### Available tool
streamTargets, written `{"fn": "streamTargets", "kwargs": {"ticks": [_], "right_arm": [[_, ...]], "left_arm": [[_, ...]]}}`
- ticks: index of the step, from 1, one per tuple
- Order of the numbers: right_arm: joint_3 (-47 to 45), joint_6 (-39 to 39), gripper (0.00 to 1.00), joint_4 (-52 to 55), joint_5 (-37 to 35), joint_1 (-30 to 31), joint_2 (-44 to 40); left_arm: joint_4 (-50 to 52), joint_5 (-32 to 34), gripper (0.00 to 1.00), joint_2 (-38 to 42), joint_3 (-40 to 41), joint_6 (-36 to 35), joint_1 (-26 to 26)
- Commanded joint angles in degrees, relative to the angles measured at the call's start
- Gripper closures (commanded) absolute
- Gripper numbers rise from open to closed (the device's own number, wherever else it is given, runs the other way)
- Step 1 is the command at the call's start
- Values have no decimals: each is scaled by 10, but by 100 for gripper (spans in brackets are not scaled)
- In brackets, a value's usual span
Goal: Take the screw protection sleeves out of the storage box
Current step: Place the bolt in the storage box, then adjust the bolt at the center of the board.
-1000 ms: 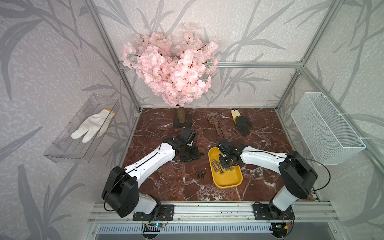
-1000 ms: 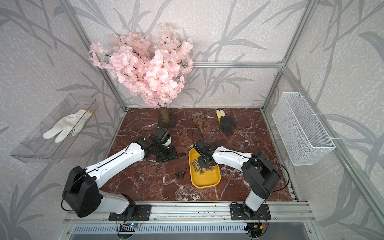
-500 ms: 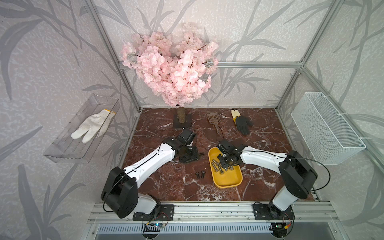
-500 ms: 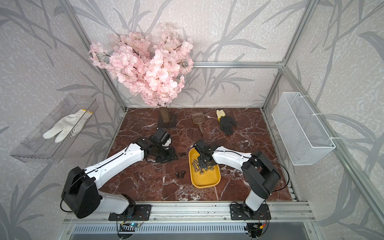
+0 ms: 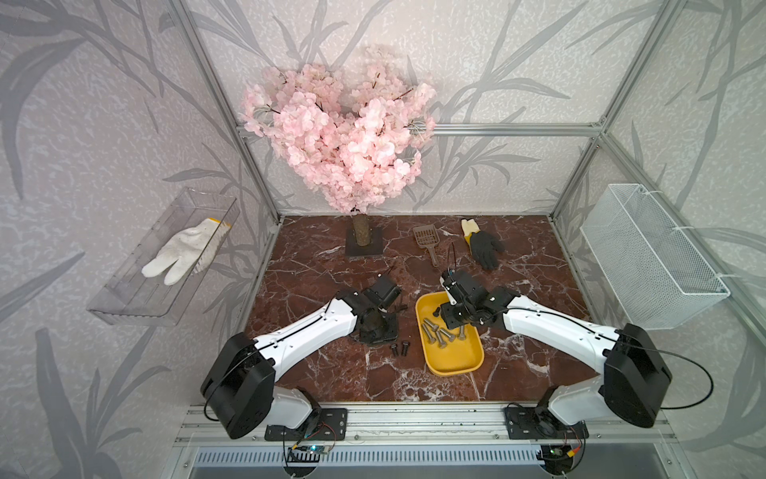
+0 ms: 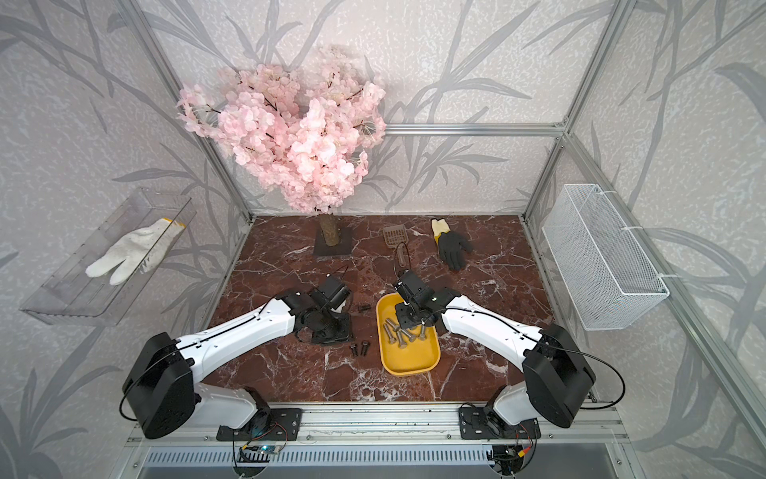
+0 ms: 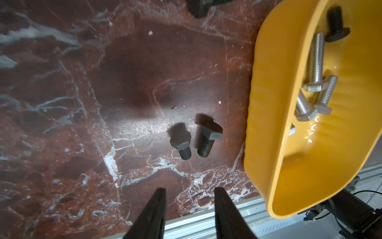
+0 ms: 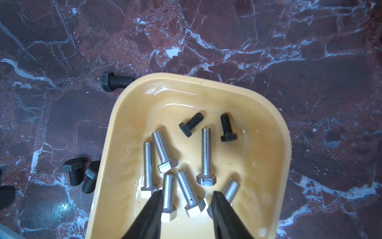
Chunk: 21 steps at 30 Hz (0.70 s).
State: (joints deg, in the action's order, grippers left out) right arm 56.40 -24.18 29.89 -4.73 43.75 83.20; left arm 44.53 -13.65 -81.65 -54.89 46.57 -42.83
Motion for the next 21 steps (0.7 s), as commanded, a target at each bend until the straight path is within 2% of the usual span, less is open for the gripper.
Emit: {"fn": "streamTargets", "kwargs": {"ticks": [1,5,13,21], "right_arm": [[-3,-6,57,13,7,-2,-10],[-7,-7,57,17,5,-3,-18],[-17,-10,57,9,5,-2,-31],[-25,-11,57,11,2,-3,-37]], "left_arm": [[-4,27,66,-24,-7,13,-32],[-12,41,83,-29,0,32,-62],[-25,73,85,-57,-12,35,-105],[-24,102,92,-80,1,33,-124]]}}
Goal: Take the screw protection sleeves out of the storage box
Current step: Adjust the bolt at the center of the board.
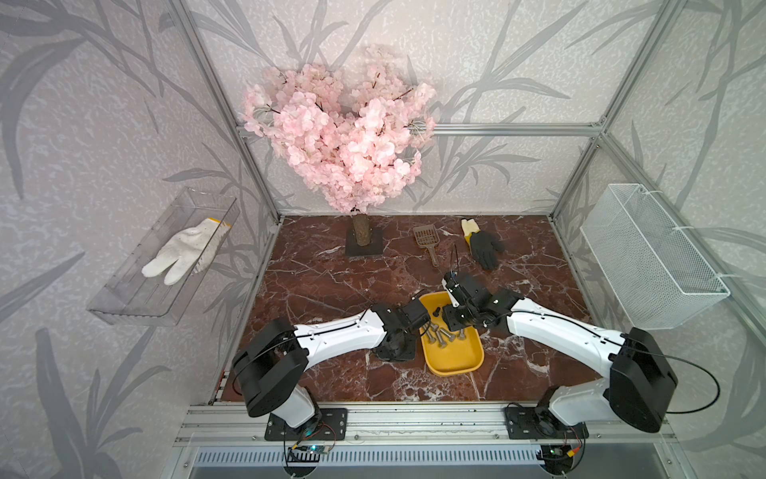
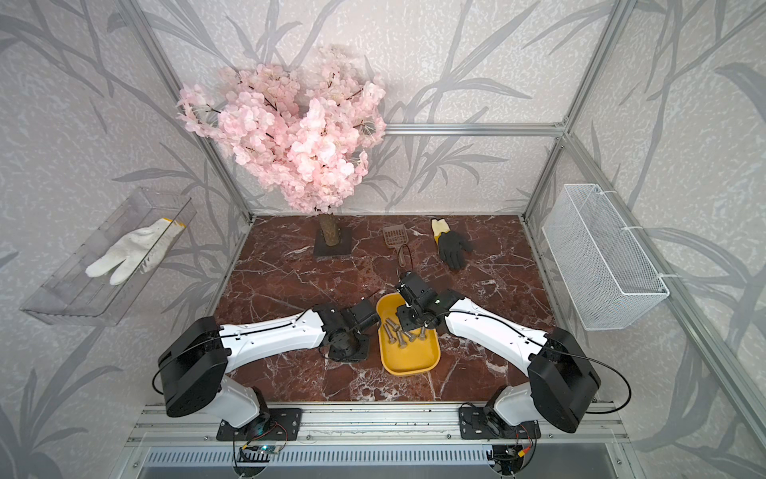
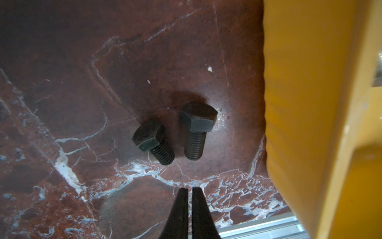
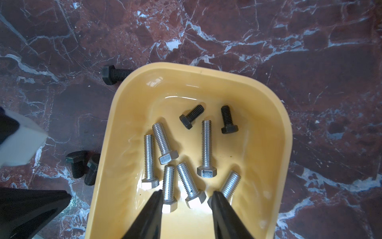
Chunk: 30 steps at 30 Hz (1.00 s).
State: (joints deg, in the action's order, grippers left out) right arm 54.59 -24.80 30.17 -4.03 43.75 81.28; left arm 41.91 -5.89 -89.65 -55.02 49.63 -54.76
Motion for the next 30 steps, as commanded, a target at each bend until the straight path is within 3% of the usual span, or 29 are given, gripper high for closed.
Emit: {"fn": "streamTargets", "kwargs": {"ticks": [1,14,30], "right_arm": [[-7,-4,57,8,-5,-2,-19],[-9,-7,57,7,-4,-2,-14],[-6,-7,57,13,-15,-2,-23]], "left_arm": [[0,23,93,0,4,4,-7],[60,83,100,-8,13,16,-11],[19,85,100,-69,-13,9,-10]]}}
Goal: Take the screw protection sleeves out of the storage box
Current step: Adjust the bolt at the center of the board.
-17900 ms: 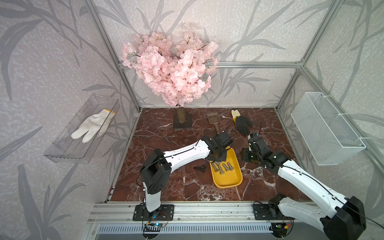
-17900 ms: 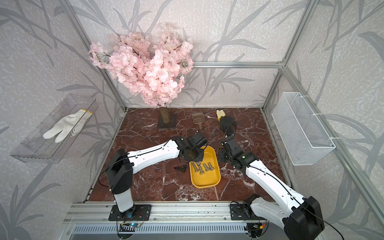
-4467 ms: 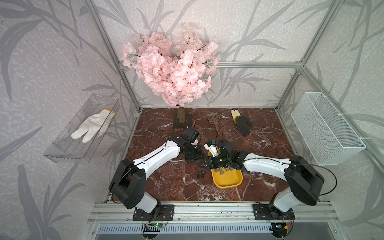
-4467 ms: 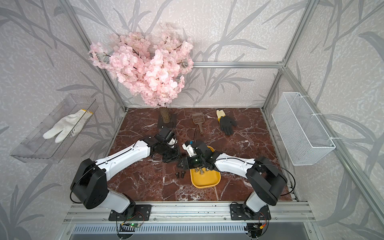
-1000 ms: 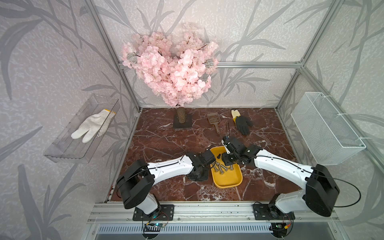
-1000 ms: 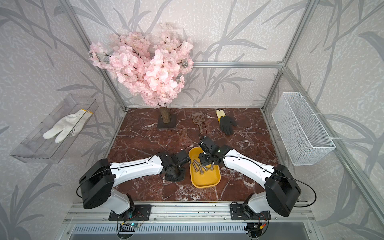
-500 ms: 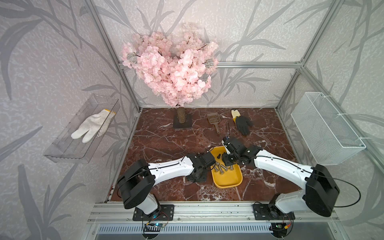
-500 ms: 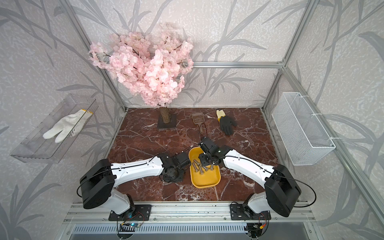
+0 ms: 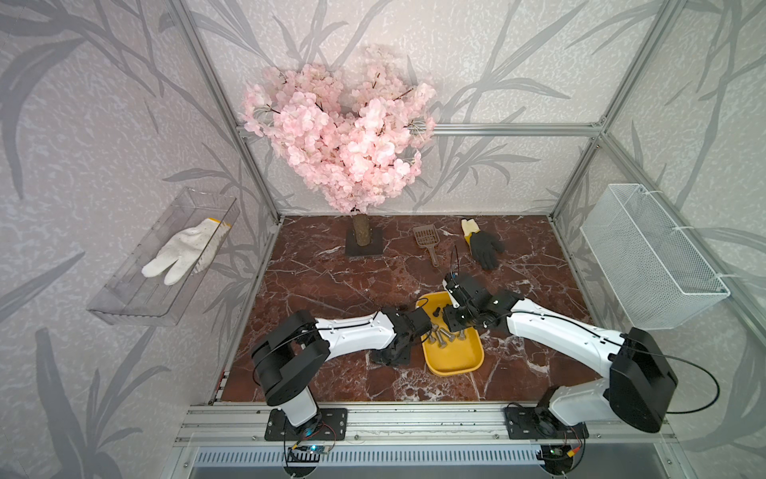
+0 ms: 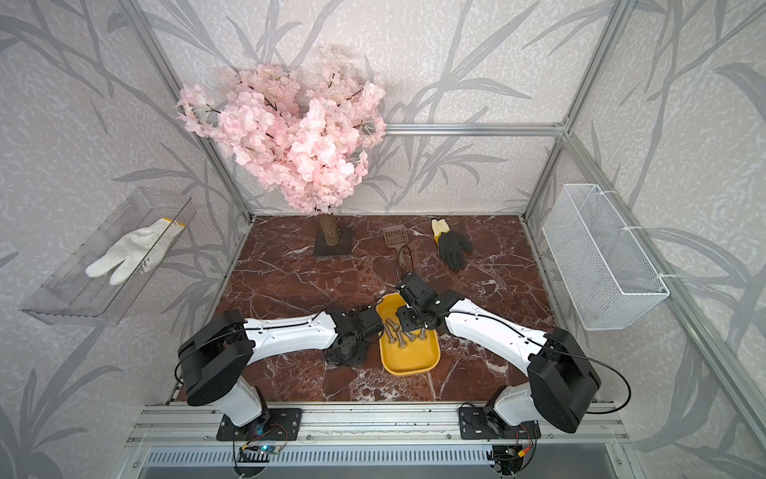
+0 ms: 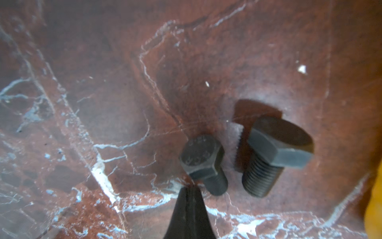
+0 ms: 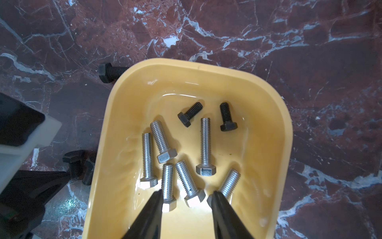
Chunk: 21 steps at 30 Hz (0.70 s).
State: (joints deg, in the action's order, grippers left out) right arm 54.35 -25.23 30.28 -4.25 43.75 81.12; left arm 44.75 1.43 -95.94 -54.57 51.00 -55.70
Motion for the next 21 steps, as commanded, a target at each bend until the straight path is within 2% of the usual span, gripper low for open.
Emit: {"fn": "streamTargets", "kwargs": {"ticks": [1,21], "right_arm": [[-4,-2,57,12,-14,-2,-23],[-10,1,57,9,-19,-3,-20]], "left_arm": [[-15,12,100,-8,-19,-5,1],[-103,2,100,-43,-38,5,39]]}}
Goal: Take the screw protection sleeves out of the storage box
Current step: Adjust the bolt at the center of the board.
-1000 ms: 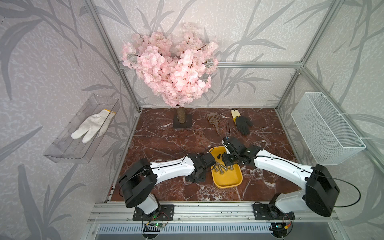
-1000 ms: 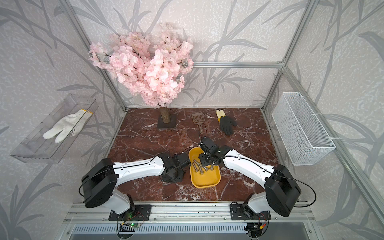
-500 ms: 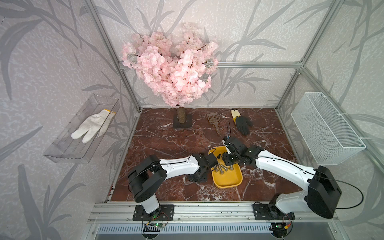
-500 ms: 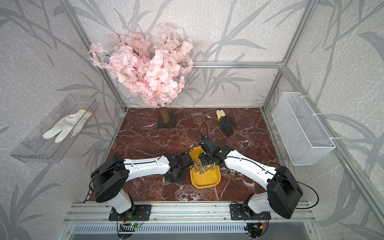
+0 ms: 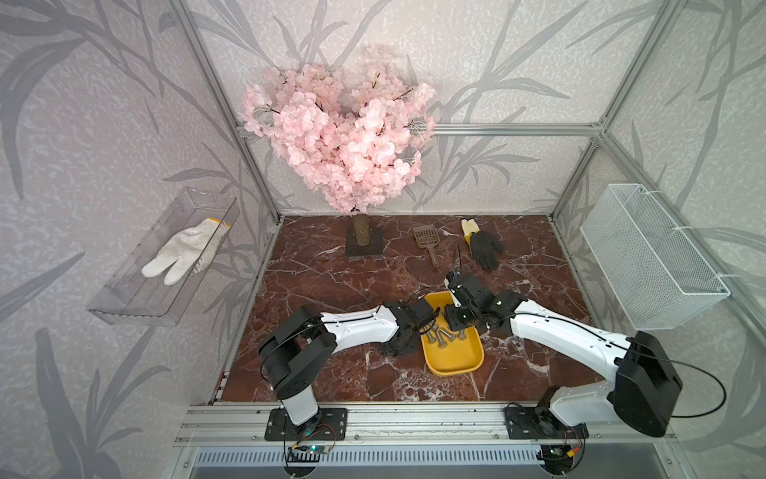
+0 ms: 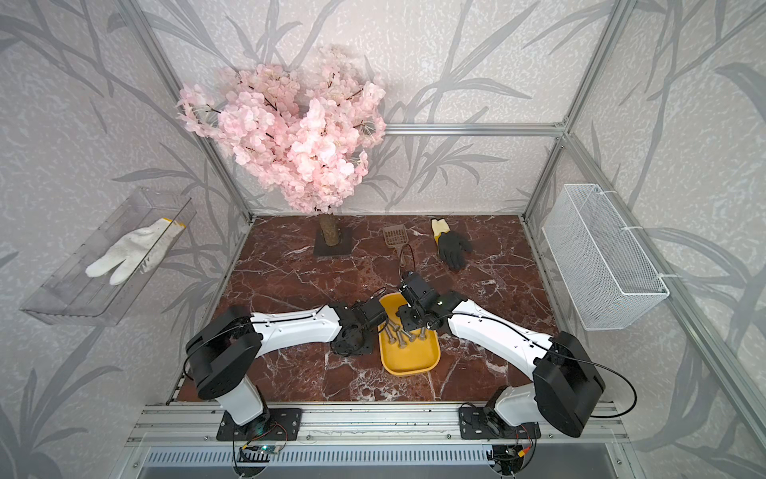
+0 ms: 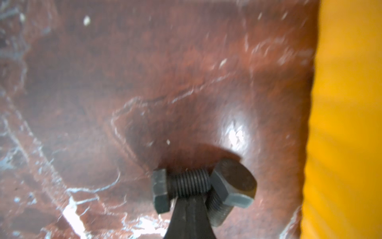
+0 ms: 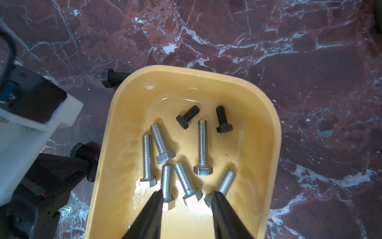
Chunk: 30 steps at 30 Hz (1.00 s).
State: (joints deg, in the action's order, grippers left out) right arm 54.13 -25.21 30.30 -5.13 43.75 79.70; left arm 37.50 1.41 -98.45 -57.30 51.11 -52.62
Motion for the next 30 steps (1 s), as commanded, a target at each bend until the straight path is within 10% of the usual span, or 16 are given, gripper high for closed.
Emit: {"fn": "streamTargets", "kwargs": {"ticks": [1,20,30], "right_arm": [[-8,1,57,9,-11,-3,-5],[-10,-2,57,10,-10,-2,-4],[-11,-4,57,14,-13,-2,-14]], "left_arm": [[-32,2,100,-21,-13,3,11],[-38,-18,99,39,-19,-12,57],[-7,-15,72,72,-12,-40,90]]}}
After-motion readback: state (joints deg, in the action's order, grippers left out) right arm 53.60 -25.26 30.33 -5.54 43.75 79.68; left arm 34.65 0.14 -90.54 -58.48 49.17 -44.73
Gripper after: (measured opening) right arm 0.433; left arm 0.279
